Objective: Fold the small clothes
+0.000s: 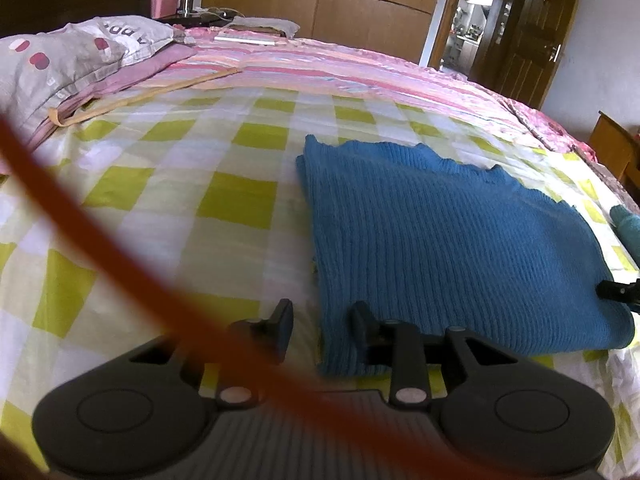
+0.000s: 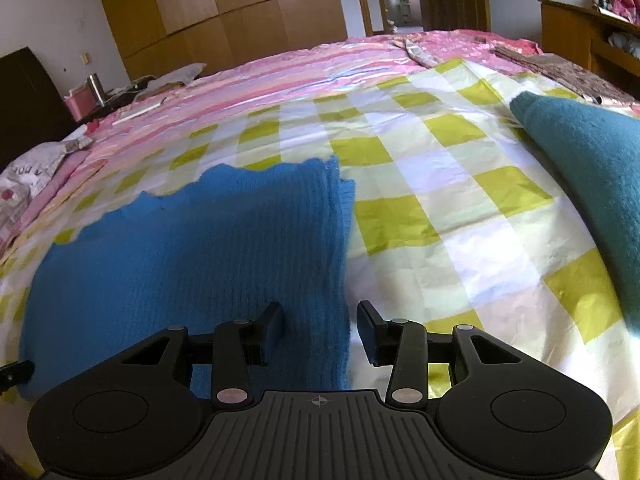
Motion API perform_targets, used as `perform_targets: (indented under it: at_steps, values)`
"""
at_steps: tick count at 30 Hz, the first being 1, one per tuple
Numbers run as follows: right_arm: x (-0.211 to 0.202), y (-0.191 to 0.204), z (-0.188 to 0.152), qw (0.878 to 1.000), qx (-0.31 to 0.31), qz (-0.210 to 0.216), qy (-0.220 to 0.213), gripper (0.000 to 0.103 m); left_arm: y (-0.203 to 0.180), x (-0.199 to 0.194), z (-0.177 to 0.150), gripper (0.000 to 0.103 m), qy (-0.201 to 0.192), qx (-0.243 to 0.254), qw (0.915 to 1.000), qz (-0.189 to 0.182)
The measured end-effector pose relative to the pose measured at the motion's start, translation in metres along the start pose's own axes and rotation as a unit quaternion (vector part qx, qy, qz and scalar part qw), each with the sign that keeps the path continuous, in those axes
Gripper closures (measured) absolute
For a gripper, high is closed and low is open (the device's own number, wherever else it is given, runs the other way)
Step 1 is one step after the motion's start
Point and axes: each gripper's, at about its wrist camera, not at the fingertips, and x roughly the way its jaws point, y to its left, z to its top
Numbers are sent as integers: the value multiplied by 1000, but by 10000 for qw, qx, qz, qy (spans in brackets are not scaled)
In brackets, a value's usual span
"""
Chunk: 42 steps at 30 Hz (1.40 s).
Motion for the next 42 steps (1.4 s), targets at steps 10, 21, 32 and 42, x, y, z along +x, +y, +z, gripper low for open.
perform_targets:
  at_steps: [10,21,32,42]
  values:
    - [-4,-4,-2,9999,124,60,-68,62,2,-1,-2,63,8,-116,9999,-7]
    - [-9,68,28,9947,-639,799,-24,62,8,-1,-7,62,58,-340,9993,-158]
    - [53,221,40,9692,-1759,1559,730,54,17,4,-4,60,69,-294,9983,-496]
    - [90,307,22,9516,-2636,1236,988,36,20,4,-4,56,105,-332,9970,-686]
